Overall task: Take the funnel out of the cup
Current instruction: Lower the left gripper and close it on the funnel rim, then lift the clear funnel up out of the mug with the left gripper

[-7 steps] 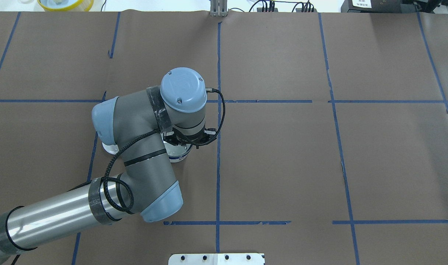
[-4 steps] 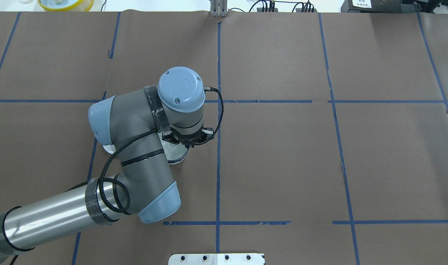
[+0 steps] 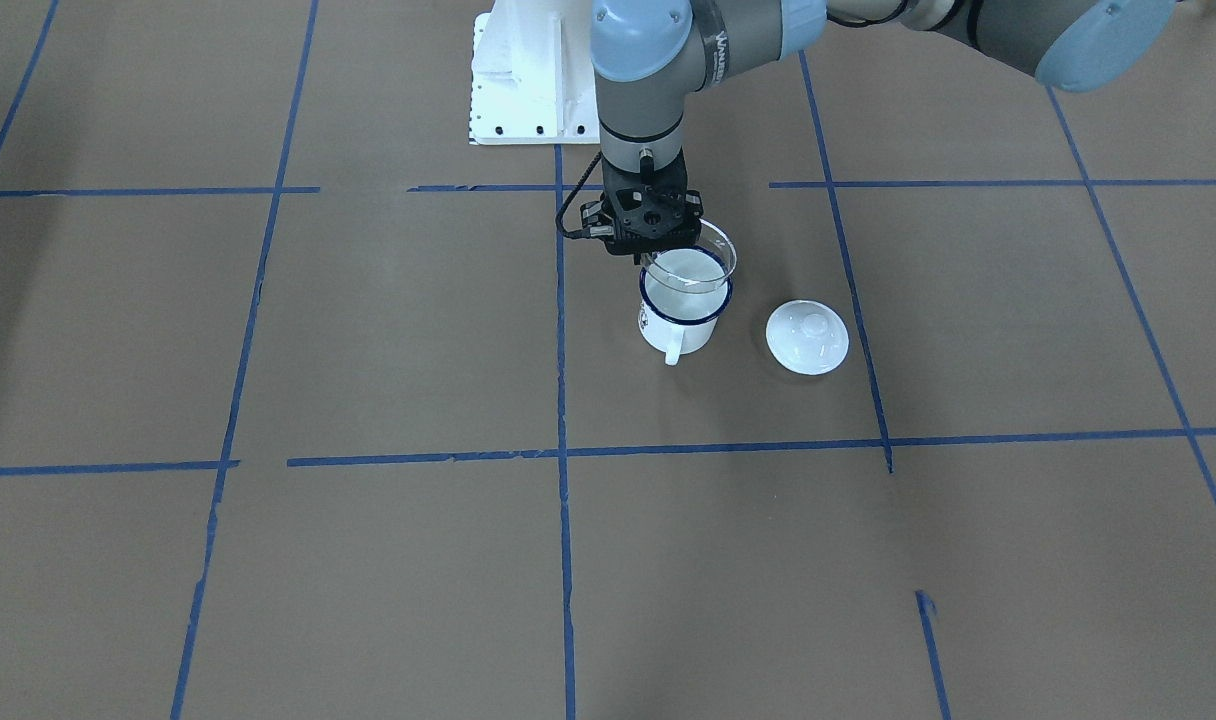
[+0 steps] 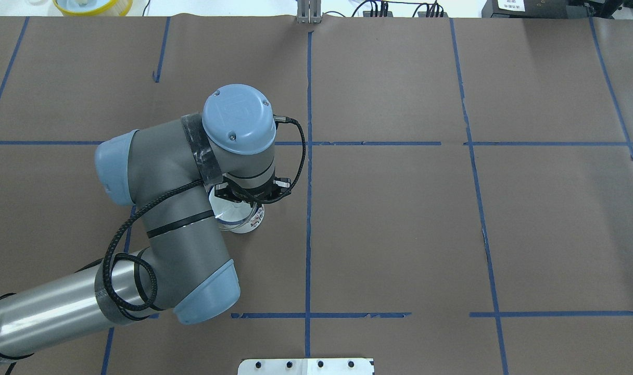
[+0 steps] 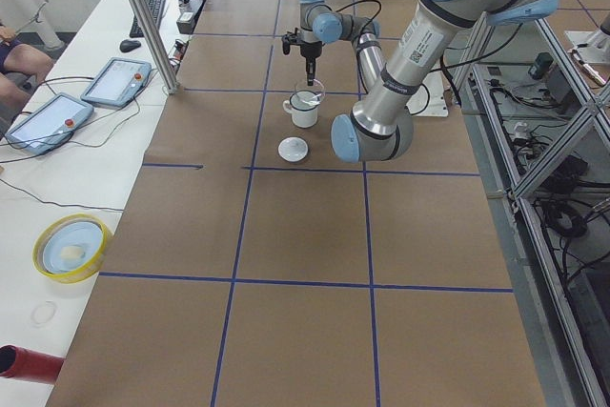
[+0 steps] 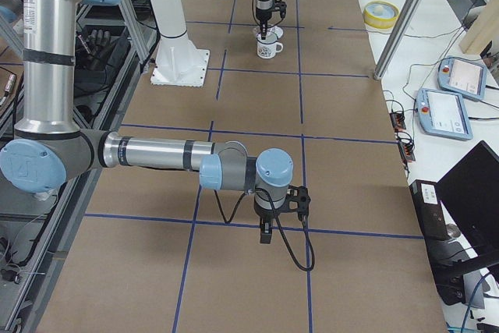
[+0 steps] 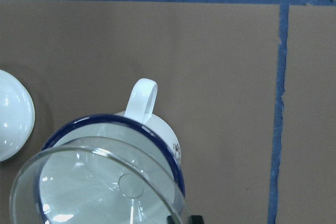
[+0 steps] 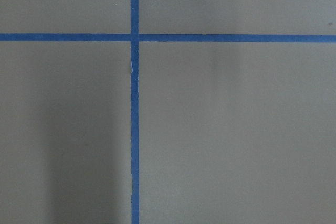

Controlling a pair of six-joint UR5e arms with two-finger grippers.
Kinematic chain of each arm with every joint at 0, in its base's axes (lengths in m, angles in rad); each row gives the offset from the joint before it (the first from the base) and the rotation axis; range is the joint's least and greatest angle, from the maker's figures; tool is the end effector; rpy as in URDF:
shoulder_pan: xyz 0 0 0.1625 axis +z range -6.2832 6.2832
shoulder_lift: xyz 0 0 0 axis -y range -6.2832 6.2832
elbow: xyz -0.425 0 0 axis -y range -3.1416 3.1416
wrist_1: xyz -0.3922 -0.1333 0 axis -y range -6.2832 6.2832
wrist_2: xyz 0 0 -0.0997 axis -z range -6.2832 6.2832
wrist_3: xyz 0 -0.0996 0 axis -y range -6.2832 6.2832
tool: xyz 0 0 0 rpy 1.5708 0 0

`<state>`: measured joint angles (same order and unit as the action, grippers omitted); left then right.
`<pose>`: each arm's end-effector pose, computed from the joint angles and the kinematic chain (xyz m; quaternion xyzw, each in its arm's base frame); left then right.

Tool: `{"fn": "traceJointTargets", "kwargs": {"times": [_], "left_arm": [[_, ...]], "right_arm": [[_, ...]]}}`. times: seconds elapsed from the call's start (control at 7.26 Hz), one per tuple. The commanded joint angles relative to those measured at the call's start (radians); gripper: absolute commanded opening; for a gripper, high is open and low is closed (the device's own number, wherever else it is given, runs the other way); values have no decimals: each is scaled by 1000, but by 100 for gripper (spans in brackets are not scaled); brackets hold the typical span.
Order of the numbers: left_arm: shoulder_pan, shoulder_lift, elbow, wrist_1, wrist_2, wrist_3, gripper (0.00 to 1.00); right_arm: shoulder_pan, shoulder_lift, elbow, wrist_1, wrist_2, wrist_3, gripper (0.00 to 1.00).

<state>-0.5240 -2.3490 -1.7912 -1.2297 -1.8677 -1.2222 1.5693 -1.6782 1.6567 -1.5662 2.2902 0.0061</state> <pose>0.5088 -0.4143 0.1499 0.0081 0.3486 -0.0344 0.9366 0.0670 -0.4451 0.6701 -0.0092 -0.3520 0.0051 0.9360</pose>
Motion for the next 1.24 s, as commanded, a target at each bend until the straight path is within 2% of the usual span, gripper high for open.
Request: {"fn": "traceJointTargets", "kwargs": {"times": [0.0,0.28,0.41,0.55,0.69,0.96,1.1], "left_arm": [[-7,0,-49,56,16,4,0],[-115,-12,-219,203,16,12,0],[-179,-12,-281,217,9,15,0],[-192,-13,-283,201,7,-2,0],[-241,3,-258,99,15,-67,0],[-345,101,-58,-317,16,-240,0],[-358,111,58,-484,69,-325,0]], "right_arm": [[0,0,0,0,0,0,100],[0,0,0,0,0,0,100],[0,0,0,0,0,0,100],[0,0,0,0,0,0,100],[0,0,-2,0,0,0,100],[0,0,0,0,0,0,100],[0,0,0,0,0,0,100]]}}
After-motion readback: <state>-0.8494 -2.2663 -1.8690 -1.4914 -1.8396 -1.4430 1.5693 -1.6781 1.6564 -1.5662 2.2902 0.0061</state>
